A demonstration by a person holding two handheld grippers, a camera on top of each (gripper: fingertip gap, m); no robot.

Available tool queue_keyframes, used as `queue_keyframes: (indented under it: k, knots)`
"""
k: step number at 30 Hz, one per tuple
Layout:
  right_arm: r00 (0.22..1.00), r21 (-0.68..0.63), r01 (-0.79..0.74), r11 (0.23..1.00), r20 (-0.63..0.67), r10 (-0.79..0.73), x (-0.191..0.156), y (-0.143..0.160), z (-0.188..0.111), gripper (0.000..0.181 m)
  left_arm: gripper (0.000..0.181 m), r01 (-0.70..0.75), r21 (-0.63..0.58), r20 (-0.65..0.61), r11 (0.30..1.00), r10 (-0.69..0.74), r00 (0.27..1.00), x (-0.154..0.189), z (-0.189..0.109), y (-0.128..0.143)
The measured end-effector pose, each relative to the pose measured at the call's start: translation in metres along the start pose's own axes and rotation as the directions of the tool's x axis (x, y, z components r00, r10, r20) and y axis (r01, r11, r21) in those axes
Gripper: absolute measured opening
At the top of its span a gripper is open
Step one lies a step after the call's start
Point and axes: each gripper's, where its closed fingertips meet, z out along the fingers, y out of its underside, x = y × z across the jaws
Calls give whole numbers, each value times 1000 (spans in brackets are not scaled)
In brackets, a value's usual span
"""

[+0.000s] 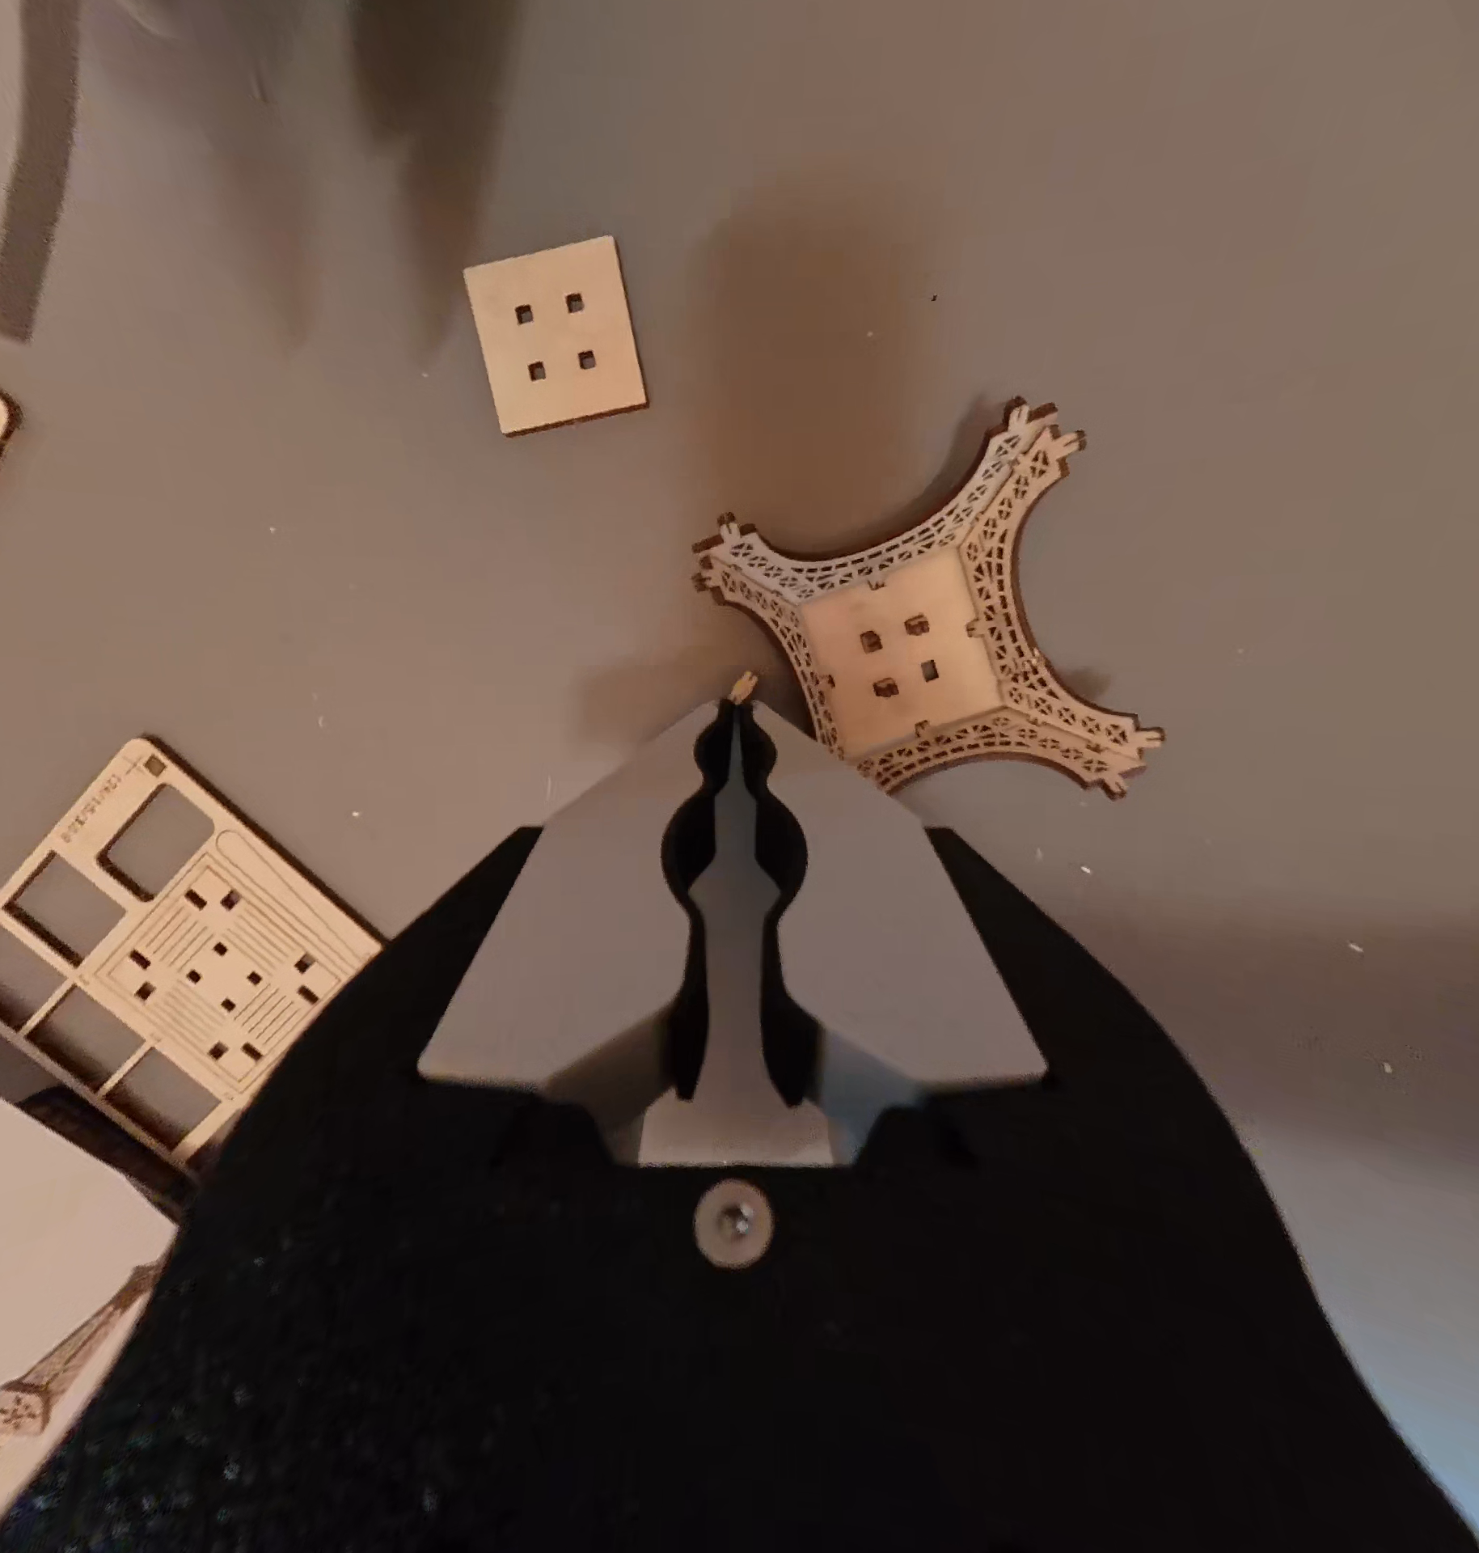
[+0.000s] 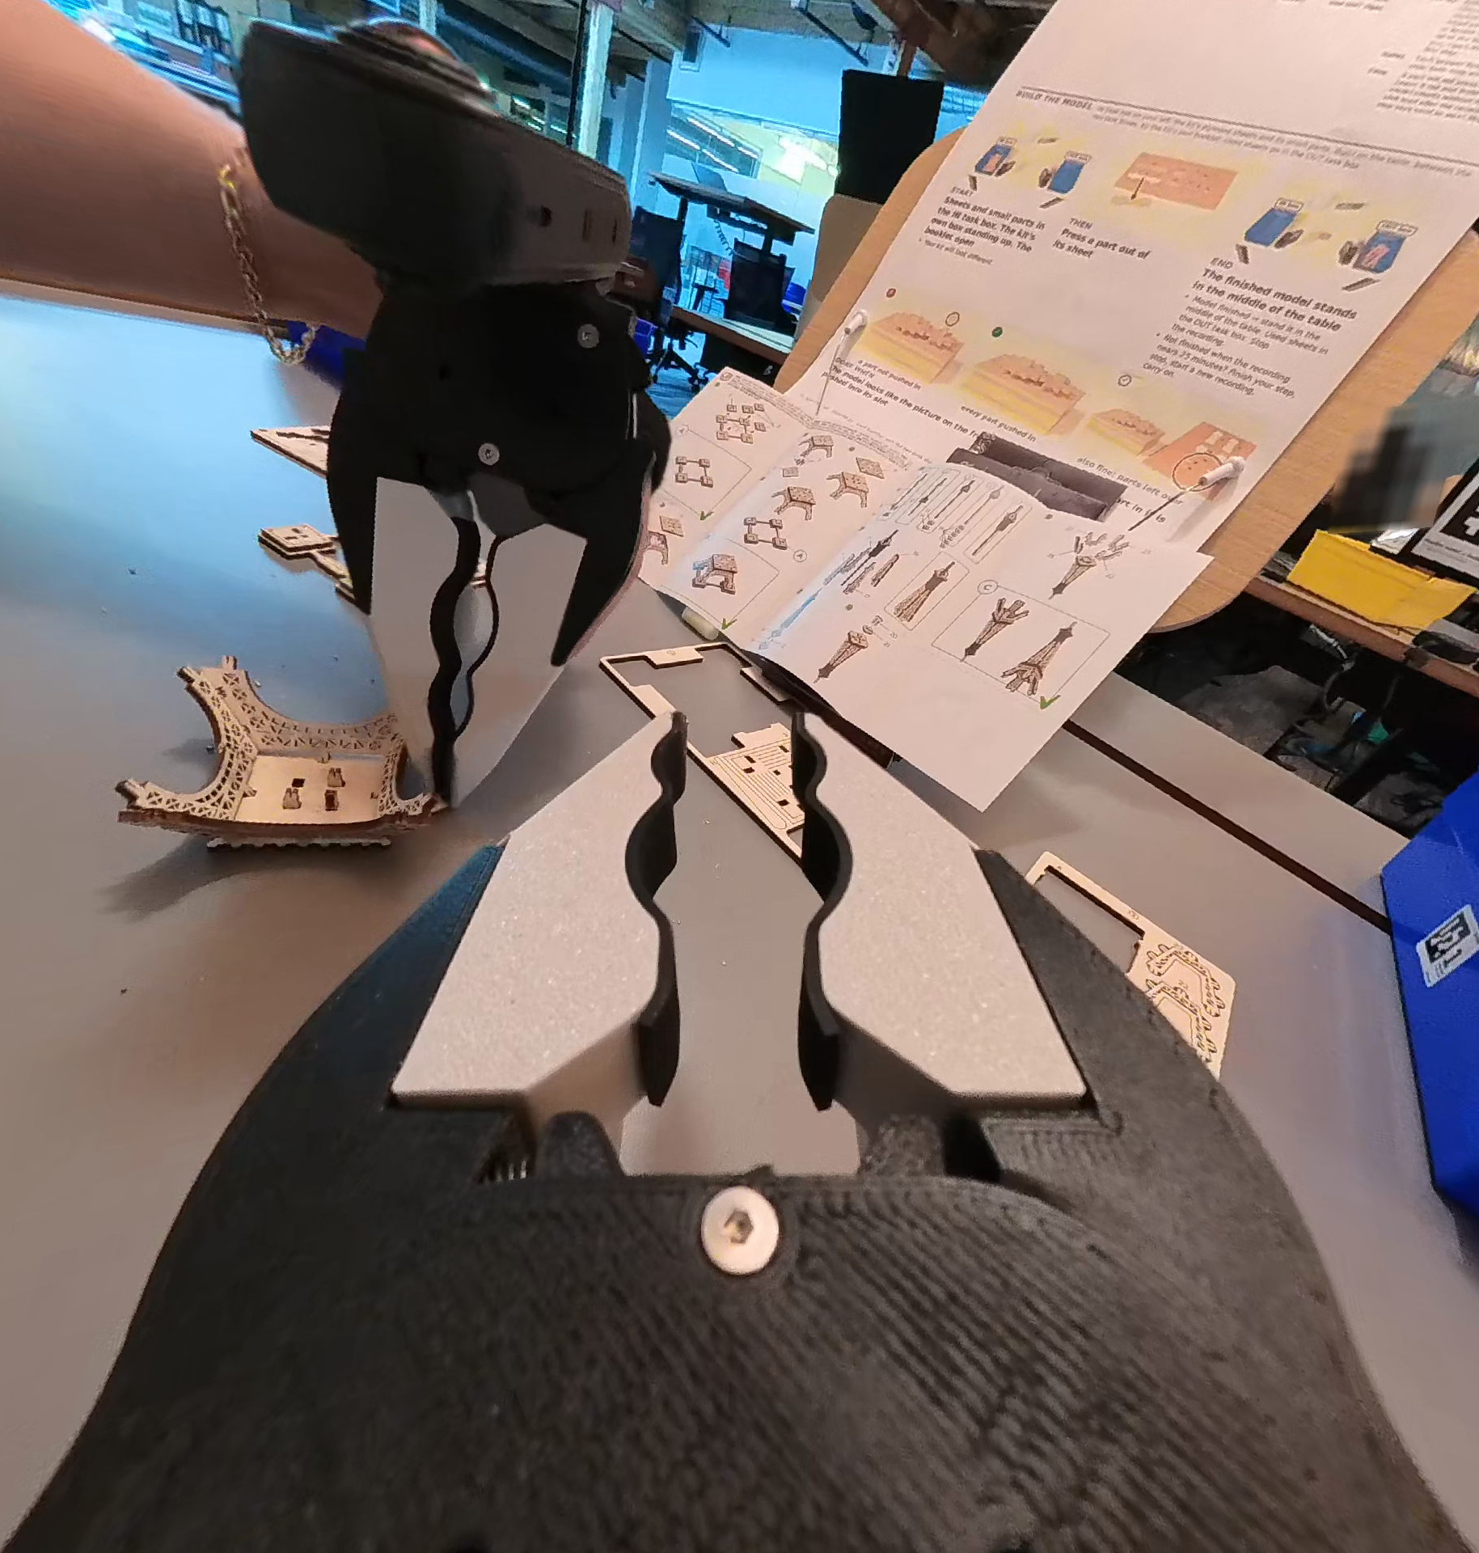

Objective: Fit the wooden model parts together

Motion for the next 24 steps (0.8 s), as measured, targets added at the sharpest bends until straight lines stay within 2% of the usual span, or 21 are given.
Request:
queue_keyframes:
  k: [8,16,20,24]
  knots:
    - [1000,-8,-3,1000,11,3,-1,1,1,22,9,49,117,1,992,-50,999,-4,-8,-7]
    - [1000,-7,-12,1000,15,13,-1,1,1,22,0,27,131,-41,991,-22,999,-1,2,-7]
    - [999,1,-29,1000,14,29,1,0,0,21,0,65,150,-40,987,-59,997,-1,1,-6]
    - [998,3,-55,999,18,55,3,0,0,20,0,118,180,13,977,-122,992,-4,-3,0]
